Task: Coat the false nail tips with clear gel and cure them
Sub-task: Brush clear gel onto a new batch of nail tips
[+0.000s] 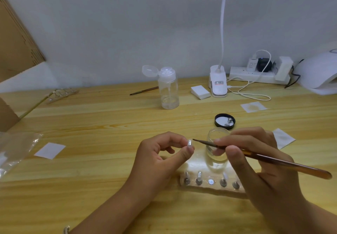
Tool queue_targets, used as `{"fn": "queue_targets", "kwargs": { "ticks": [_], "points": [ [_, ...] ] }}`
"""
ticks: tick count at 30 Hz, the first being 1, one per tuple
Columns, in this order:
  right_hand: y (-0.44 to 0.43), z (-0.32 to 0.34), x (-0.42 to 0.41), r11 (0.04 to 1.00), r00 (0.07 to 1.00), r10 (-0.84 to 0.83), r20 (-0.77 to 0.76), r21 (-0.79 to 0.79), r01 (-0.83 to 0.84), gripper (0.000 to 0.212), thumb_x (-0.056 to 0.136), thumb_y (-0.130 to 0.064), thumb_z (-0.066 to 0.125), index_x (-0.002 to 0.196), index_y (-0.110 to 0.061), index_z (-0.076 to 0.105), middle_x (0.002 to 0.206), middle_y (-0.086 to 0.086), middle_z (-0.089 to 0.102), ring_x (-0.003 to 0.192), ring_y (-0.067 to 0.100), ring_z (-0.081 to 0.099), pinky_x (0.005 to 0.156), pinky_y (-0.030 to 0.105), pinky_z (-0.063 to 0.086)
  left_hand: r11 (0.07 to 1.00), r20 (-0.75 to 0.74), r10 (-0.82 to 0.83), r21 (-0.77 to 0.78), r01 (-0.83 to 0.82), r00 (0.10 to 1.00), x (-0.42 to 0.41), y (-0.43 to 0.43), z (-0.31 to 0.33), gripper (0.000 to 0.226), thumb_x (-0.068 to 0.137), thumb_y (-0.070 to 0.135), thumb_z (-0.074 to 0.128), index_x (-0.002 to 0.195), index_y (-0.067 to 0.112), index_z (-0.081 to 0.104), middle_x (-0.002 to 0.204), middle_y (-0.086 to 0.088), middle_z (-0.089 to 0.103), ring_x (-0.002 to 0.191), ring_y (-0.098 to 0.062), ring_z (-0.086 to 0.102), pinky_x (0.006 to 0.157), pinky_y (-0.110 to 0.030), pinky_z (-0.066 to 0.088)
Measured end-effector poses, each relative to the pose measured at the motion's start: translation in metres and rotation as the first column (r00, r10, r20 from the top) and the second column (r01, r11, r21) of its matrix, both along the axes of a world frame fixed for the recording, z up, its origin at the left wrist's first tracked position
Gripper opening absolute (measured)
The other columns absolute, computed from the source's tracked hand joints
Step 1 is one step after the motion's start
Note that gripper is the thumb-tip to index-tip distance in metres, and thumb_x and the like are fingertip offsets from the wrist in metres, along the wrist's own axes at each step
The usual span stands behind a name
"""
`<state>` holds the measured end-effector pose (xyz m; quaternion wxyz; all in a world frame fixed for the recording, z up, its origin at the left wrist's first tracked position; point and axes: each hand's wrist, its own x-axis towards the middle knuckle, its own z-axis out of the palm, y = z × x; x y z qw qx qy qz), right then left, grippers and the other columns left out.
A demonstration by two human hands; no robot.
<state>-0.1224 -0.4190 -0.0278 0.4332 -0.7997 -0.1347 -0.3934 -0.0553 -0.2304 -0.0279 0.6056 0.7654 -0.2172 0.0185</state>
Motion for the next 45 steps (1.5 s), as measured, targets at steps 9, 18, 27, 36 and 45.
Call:
{"fn": "queue_targets", "kwargs": {
  "ticks": [9,18,27,36,45],
  "points": [
    [0.0015,-0.0012,-0.0014,0.999,0.999,0.048,-0.010,-0.013,-0.048,0.034,0.100,-0.049,0.047,0.087,-0.030,0.072,0.088,-0.012,0.069,0.097,0.013,0.060,0.087,0.024,0.039,1.000,0.004,-0.001,0.002,0.001,1.000,0.0004,0.0005,-0.0008,0.022,0.069,0.049,0.073,0.079,0.030,0.074,0.083,0.010,0.073,0.079,-0.006,0.058,0.070,-0.027,0.048],
    [0.0008,-0.0012,0.0005,1.000,1.000,0.006,-0.027,-0.020,-0.006,0.033,0.099,-0.048,0.047,0.089,-0.029,0.072,0.092,-0.015,0.068,0.100,0.016,0.060,0.089,0.022,0.038,1.000,0.004,-0.007,0.004,0.007,1.000,-0.0004,0.0002,0.0001,0.019,0.070,0.048,0.074,0.079,0.032,0.074,0.084,0.011,0.073,0.080,-0.008,0.059,0.073,-0.033,0.050],
    [0.0002,0.0012,-0.0003,0.995,0.996,0.053,-0.068,0.085,-0.047,0.025,0.098,-0.046,0.049,0.096,-0.032,0.069,0.090,-0.016,0.070,0.104,0.021,0.061,0.086,0.034,0.047,1.000,0.000,0.006,0.013,-0.006,1.000,-0.0008,-0.0004,0.0003,0.019,0.069,0.048,0.074,0.079,0.031,0.074,0.084,0.012,0.073,0.081,-0.009,0.059,0.073,-0.033,0.049],
    [0.0028,-0.0009,-0.0007,0.988,0.990,0.122,-0.074,0.104,-0.114,0.035,0.098,-0.051,0.049,0.092,-0.026,0.072,0.086,-0.012,0.069,0.097,0.022,0.063,0.083,0.038,0.049,0.999,0.021,0.024,0.022,-0.024,0.999,0.0003,-0.0004,-0.0007,0.023,0.067,0.051,0.072,0.080,0.033,0.074,0.084,0.013,0.073,0.083,-0.014,0.059,0.073,-0.035,0.049],
    [0.0003,-0.0020,0.0003,0.994,0.991,0.076,-0.109,0.085,-0.067,0.026,0.096,-0.044,0.051,0.092,-0.029,0.072,0.088,-0.011,0.069,0.102,0.021,0.062,0.085,0.035,0.048,1.000,0.021,0.012,0.010,-0.012,1.000,-0.0008,-0.0009,0.0002,0.021,0.069,0.050,0.073,0.079,0.032,0.074,0.083,0.013,0.072,0.083,-0.010,0.060,0.073,-0.034,0.049]
  ]
}}
